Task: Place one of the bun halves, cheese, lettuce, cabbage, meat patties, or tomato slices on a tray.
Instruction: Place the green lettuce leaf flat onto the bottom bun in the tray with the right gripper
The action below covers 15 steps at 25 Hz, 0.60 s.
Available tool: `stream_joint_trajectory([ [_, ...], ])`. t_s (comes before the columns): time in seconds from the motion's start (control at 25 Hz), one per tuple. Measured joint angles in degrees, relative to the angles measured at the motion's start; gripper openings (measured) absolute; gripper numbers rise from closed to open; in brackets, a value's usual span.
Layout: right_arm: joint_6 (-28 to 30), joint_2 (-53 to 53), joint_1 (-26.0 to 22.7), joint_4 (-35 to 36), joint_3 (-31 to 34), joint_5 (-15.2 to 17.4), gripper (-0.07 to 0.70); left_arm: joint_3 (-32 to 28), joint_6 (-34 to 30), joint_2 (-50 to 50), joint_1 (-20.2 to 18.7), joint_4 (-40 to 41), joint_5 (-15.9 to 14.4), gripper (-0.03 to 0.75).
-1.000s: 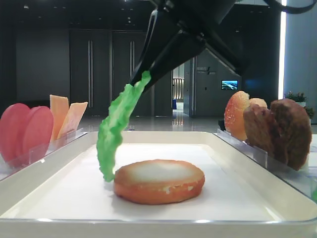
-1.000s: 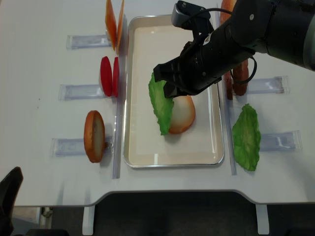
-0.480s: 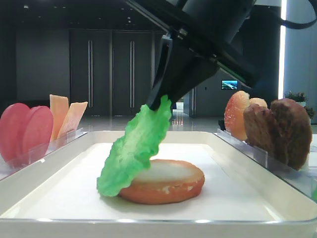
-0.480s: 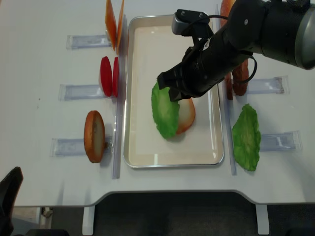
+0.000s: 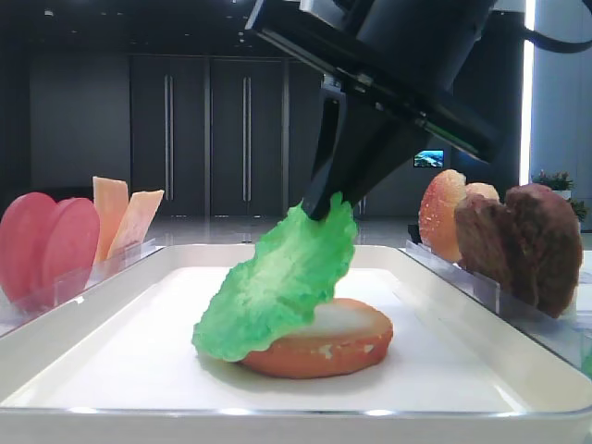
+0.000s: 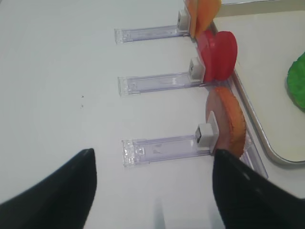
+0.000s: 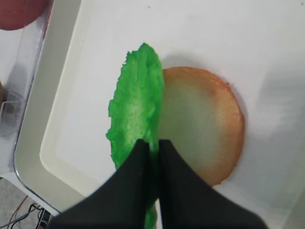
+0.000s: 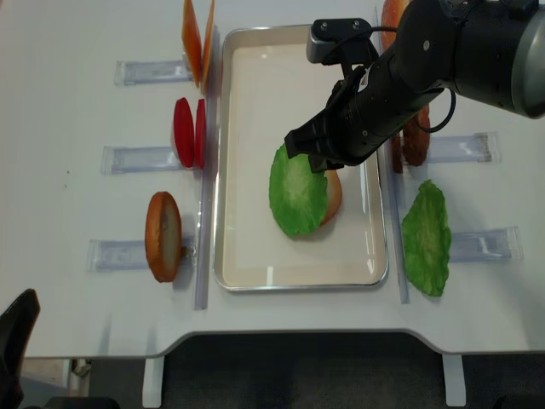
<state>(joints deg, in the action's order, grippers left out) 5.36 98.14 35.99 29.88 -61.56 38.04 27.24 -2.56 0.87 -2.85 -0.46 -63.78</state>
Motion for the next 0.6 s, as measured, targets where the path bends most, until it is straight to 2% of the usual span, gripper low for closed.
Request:
stream_joint_trajectory([
  [0.24, 0.0, 0.0, 0.0, -0.49, 0.0, -0.54, 0.026, 0.0, 0.0, 0.0, 0.0, 0.0, 0.0, 0.579],
  [0.36, -0.09, 0.0, 0.0, -1.41, 0.0, -0.73, 0.053, 0.0, 0.0, 0.0, 0.0, 0.0, 0.0, 0.579],
  [0.48, -0.09, 0.0, 0.0, -2.14, 0.0, -0.75, 0.115, 0.0, 0.0, 0.0, 0.0, 0.0, 0.0, 0.579],
  [0.6, -0.14, 0.0, 0.0, -2.33, 0.0, -0.81, 0.219, 0.0, 0.0, 0.0, 0.0, 0.0, 0.0, 0.579],
])
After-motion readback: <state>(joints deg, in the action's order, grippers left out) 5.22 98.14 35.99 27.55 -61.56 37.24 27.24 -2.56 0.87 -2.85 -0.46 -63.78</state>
